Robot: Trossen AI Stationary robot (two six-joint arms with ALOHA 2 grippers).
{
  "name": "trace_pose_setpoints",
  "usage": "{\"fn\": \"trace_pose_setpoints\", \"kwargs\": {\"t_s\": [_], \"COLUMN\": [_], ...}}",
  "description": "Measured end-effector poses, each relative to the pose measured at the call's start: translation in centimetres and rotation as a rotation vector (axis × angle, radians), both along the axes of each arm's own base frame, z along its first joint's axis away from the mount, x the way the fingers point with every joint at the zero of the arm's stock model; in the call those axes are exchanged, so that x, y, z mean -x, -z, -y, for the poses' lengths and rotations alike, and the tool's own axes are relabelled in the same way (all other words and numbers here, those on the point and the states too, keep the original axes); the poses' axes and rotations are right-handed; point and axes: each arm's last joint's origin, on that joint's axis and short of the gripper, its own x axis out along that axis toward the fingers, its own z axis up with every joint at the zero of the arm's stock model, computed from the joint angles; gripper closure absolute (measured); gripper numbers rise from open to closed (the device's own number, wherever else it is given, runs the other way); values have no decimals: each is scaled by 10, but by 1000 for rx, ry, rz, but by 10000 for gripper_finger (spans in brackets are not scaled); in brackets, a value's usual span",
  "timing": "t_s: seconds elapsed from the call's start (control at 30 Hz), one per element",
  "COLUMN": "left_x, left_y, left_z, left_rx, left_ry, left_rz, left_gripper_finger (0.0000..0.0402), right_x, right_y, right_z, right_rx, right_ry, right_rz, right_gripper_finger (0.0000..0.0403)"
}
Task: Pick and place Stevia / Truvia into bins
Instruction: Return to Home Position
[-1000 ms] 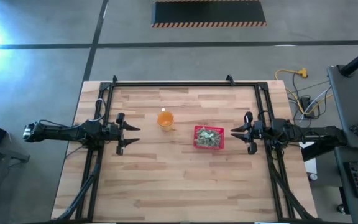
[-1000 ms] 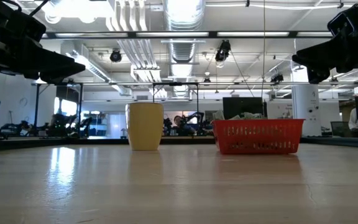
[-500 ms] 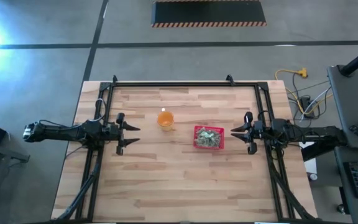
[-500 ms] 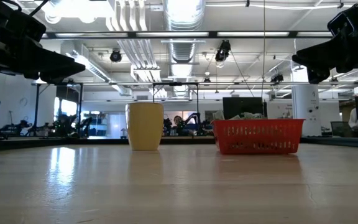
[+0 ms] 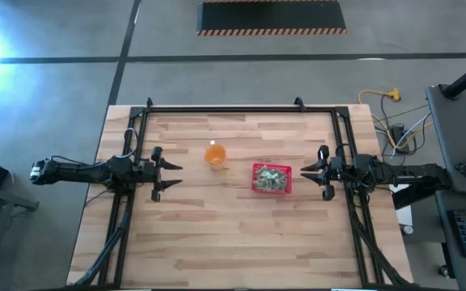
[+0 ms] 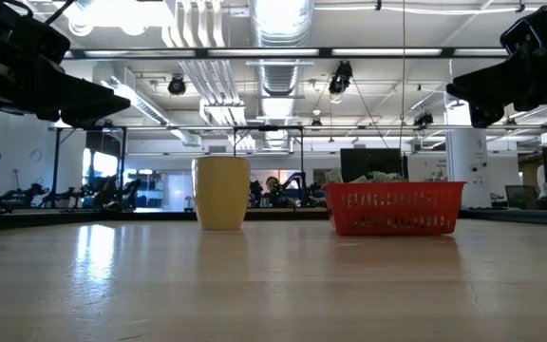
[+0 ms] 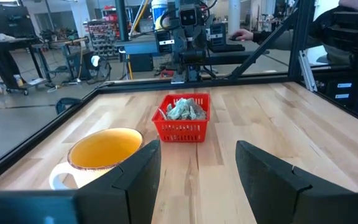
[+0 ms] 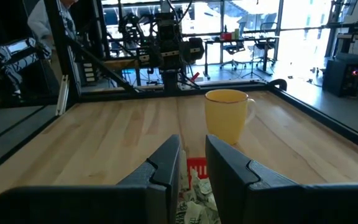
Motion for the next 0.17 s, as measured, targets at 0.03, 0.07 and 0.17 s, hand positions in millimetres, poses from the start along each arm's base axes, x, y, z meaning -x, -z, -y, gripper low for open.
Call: {"fn": "trace_pose_setpoints", "kwargs": {"t_s": [0.03,0.07,0.17], "left_x": [0,0,0], "left_y": [0,0,0], "left_z": [0,0,0], "left_rx": [0,0,0], "left_ry": [0,0,0], "left_rz": [1,2,1], "left_gripper_finger": [210,210,210], "right_x": [0,0,0], "right_y": [0,0,0], "right_z": [0,0,0], "right_rx": [0,0,0], "right_ry": [0,0,0], "right_rz": [0,0,0], "right_gripper_finger": [335,335,335]}}
